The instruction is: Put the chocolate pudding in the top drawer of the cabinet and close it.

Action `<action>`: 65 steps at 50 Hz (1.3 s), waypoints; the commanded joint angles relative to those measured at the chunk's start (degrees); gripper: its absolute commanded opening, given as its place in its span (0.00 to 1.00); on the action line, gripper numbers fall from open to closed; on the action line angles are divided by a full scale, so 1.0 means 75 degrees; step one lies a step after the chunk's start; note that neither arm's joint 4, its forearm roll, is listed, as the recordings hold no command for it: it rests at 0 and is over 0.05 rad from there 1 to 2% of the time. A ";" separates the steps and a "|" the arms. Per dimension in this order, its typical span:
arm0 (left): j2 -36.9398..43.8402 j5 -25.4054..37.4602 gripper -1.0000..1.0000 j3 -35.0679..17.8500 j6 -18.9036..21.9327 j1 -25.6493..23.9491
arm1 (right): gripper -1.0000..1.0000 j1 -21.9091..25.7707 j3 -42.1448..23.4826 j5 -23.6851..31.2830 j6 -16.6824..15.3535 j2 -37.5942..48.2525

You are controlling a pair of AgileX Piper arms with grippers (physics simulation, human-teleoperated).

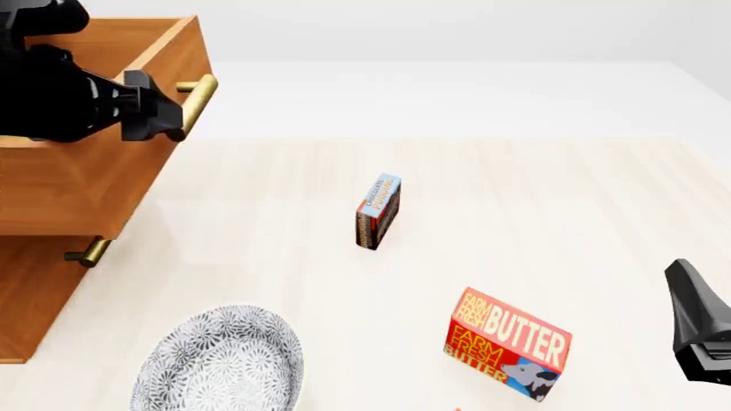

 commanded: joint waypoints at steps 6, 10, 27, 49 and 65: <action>0.0276 -0.0093 1.00 0.0130 0.0148 -0.0303 | 1.00 0.0000 0.0000 0.0001 0.0001 -0.0002; 0.0295 -0.0113 1.00 0.0127 0.0131 -0.0371 | 1.00 0.0001 0.0000 0.0000 0.0000 -0.0001; 0.0345 -0.0258 1.00 0.0185 0.0021 -0.0663 | 1.00 0.0000 0.0000 0.0000 0.0000 0.0001; 0.0453 -0.0494 1.00 0.0281 -0.0142 -0.1060 | 1.00 -0.0001 0.0000 0.0001 0.0001 -0.0004; 0.0524 -0.0630 1.00 0.0297 -0.0271 -0.1407 | 1.00 0.0000 0.0000 0.0000 0.0001 -0.0001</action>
